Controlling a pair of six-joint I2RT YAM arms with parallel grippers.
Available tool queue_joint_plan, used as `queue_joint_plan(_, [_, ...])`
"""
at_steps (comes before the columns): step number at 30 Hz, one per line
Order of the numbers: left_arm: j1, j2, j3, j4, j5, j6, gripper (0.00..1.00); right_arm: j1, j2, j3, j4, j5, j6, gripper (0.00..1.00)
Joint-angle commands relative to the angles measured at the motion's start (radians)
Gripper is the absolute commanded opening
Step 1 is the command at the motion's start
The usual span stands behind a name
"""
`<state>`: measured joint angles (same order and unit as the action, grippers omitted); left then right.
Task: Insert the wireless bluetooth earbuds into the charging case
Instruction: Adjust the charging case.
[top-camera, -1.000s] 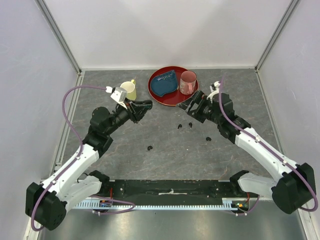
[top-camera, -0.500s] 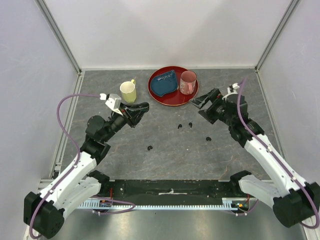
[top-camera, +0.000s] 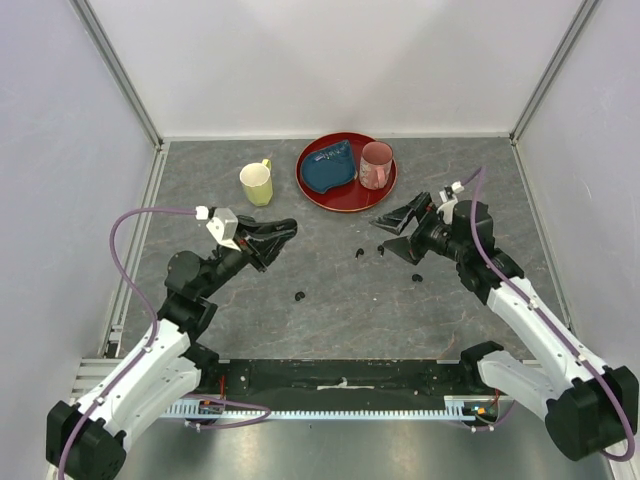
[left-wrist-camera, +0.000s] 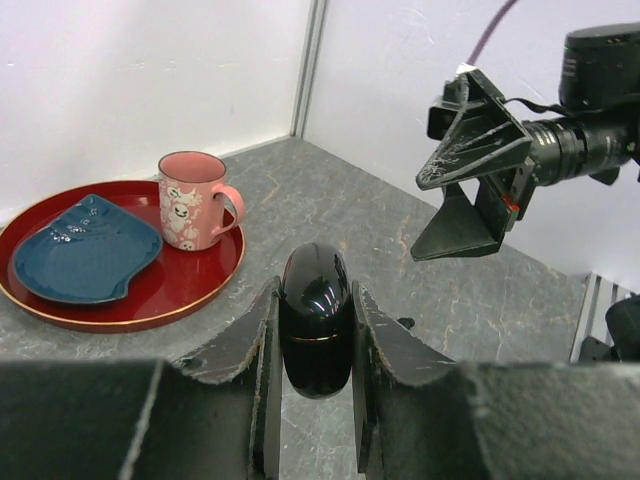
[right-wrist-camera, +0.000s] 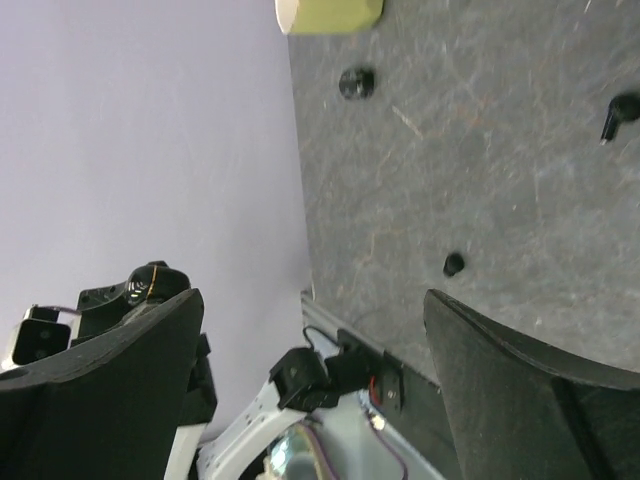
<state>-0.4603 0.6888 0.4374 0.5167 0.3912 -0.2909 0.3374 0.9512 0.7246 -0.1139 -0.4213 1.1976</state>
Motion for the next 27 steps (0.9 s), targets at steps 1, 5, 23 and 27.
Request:
queue_joint_plan(1, [0.0,0.011,-0.019,0.118,0.083,0.084,0.02,0.002,0.009,0.061,0.053,-0.134,0.072,0.98])
queue_joint_plan(5, [0.0,0.028,-0.019,0.141,0.107,0.095,0.02,0.0,0.023,0.068,0.04,-0.148,0.12,0.98])
queue_joint_plan(23, [-0.078,0.14,0.009,0.279,0.163,0.113,0.02,0.231,0.15,0.061,0.367,-0.085,0.437,0.98])
queue_joint_plan(27, [-0.139,0.175,0.03,0.286,0.138,0.131,0.02,0.276,0.195,0.073,0.419,-0.085,0.465,0.98])
